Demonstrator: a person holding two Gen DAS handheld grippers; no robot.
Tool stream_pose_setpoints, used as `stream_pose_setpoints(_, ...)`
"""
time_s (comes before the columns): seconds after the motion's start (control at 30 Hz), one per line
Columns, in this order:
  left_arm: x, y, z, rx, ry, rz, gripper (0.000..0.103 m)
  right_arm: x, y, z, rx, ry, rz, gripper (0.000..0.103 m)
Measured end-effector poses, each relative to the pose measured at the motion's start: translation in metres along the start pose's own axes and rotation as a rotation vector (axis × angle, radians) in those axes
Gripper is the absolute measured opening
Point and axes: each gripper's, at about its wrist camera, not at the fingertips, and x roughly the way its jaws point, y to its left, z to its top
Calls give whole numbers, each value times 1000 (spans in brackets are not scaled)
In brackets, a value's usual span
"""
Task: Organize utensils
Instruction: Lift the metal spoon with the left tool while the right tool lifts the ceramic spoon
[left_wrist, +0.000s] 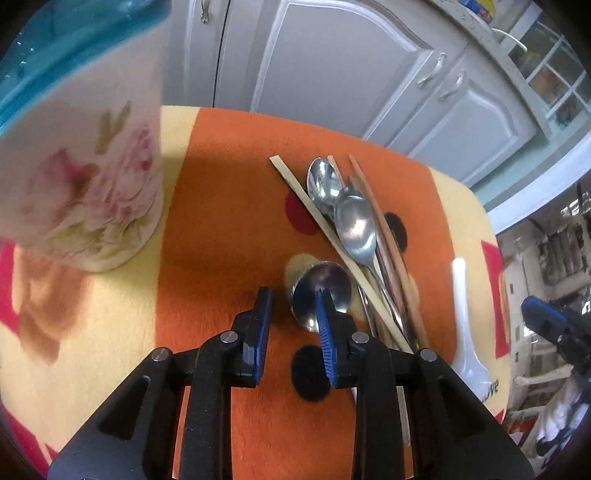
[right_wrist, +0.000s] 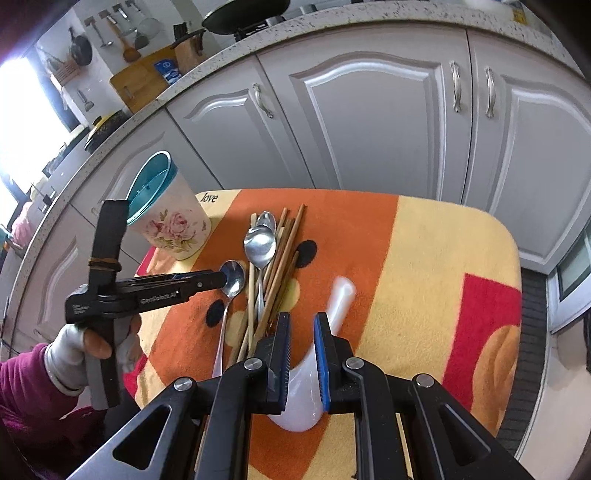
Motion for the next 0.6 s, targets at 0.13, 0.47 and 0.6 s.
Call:
stream_pose_setpoints(0.13, 5, -2, 6, 2, 0, -19, 23, 12, -13, 3, 42, 23, 0, 12)
stream_pose_setpoints(0.47, 3, -9, 7, 42, 6, -35, 4, 45, -16, 5, 69, 111, 5, 15)
stream_pose_setpoints(0.6, -9, -8, 3, 53, -7, -29, 1, 47, -18, 8, 59, 130, 22, 33)
